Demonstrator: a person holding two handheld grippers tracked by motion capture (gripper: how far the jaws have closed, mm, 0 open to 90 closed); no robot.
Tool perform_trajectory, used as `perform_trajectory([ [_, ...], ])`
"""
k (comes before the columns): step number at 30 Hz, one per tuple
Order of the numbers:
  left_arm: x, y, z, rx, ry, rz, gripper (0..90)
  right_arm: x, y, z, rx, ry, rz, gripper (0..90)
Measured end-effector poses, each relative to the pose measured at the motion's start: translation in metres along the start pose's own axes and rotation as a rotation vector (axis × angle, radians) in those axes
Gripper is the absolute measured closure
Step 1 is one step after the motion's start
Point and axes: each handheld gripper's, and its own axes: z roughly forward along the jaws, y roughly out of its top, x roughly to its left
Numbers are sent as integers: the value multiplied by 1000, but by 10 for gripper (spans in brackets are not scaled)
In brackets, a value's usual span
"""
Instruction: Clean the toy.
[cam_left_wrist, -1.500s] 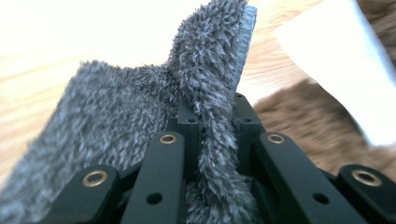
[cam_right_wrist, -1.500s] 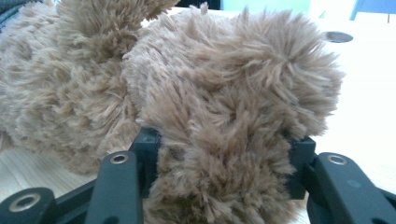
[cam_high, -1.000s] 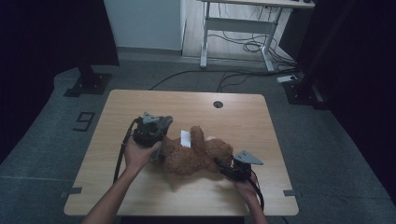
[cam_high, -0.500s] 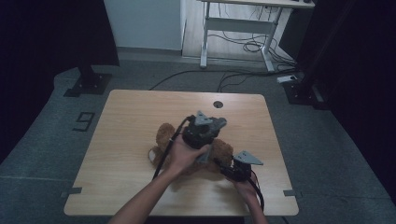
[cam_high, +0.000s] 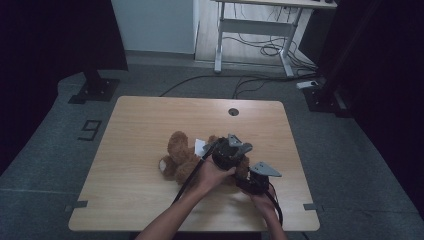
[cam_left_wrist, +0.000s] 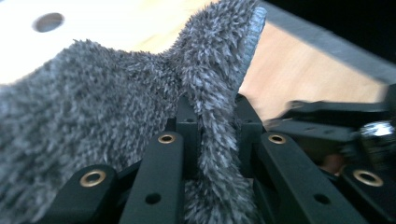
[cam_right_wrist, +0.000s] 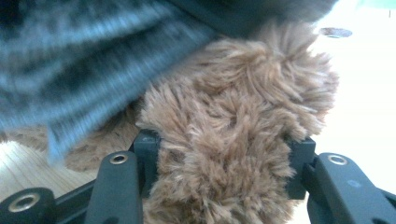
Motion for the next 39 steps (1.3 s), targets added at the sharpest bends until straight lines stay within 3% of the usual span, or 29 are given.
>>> perform_trajectory([
  [2,12,-4,-7,14,53,2,771,-1,0,0,-1,2,3,471],
  [4,31,-12,-14,12,54,-53,771,-1,0,-1,-3,4,7,471],
  [7,57,-25,-28,-28,9,-162,774,0,1,0,-7,5,5,471],
  [10,73,-31,-49,-73,-24,-224,774,2,1,1,-7,4,0,471],
  [13,83,-34,-66,-87,41,-199,772,0,1,0,-5,8,3,471],
  [16,100,-42,-78,-75,101,-219,771,0,0,0,-8,5,4,471],
  [18,116,-54,-81,-39,148,-241,771,0,0,0,-7,4,6,470],
  [20,134,-69,-82,-15,126,-302,768,0,0,1,-8,5,7,470],
  [23,155,-90,-87,-55,56,-416,766,1,1,1,-9,4,5,470],
  [24,160,-94,-89,-60,52,-434,765,1,1,1,-9,4,6,470],
  [27,168,-101,-95,-71,72,-445,763,1,0,1,-11,4,7,470],
  [30,174,-104,-103,-61,142,-414,763,1,0,1,-11,4,6,470],
  [36,185,-118,-113,-21,257,-397,766,0,0,1,-12,3,7,471],
  [39,188,-124,-118,-15,259,-410,766,-1,0,1,-11,0,7,471],
])
